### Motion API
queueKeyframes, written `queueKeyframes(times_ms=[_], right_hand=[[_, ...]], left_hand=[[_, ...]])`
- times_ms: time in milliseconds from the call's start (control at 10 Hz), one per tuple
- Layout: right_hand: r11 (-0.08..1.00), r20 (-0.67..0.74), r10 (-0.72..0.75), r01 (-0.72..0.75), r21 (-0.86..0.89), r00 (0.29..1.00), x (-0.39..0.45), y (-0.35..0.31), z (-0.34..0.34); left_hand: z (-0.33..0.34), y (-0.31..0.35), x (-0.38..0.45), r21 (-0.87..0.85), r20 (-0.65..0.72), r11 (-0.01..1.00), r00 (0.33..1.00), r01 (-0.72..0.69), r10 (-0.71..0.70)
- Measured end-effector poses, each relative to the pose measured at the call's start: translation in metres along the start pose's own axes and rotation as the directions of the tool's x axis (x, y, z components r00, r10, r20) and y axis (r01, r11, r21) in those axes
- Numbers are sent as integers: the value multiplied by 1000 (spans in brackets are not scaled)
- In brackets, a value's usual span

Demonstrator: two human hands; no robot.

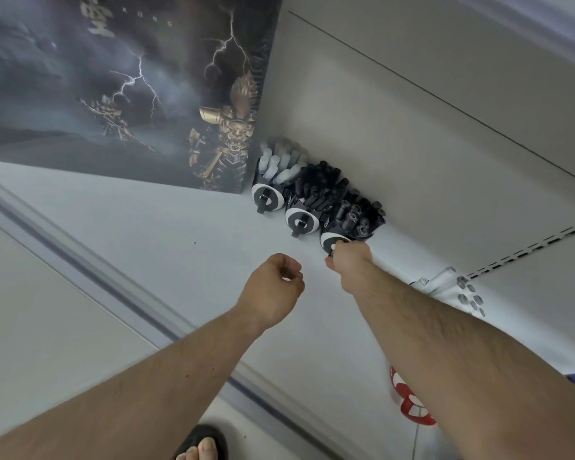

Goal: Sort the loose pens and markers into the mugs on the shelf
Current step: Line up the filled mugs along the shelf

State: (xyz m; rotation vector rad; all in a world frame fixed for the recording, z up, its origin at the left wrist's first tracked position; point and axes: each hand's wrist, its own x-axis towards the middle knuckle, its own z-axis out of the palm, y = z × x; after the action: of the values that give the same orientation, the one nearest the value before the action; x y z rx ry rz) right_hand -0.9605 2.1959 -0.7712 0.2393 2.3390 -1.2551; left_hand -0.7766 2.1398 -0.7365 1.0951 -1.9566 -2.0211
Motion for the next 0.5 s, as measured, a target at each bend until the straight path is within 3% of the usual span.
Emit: queueKeyframes(times_ms=[100, 200, 300, 400, 500], right_hand=[[999, 140, -35, 36, -2, 990, -29, -5, -10], [992, 163, -96, 108, -69, 982, -71, 13, -33], [954, 136, -262, 278, -115, 956, -109, 45, -72], [926, 29, -356, 357, -121, 934, -142, 75, -118], [958, -179, -281, 286, 8, 943, -174, 108, -154]], left_hand=[[5, -2, -2, 66, 39, 998, 999, -3, 0], [15, 5, -3, 220, 135, 973, 990, -68, 39], [29, 23, -13, 483, 346, 842, 936, -240, 69], [47, 54, -36, 614, 523, 678, 852, -405, 36], [68, 69, -57, 677, 572, 578, 820, -456, -23]])
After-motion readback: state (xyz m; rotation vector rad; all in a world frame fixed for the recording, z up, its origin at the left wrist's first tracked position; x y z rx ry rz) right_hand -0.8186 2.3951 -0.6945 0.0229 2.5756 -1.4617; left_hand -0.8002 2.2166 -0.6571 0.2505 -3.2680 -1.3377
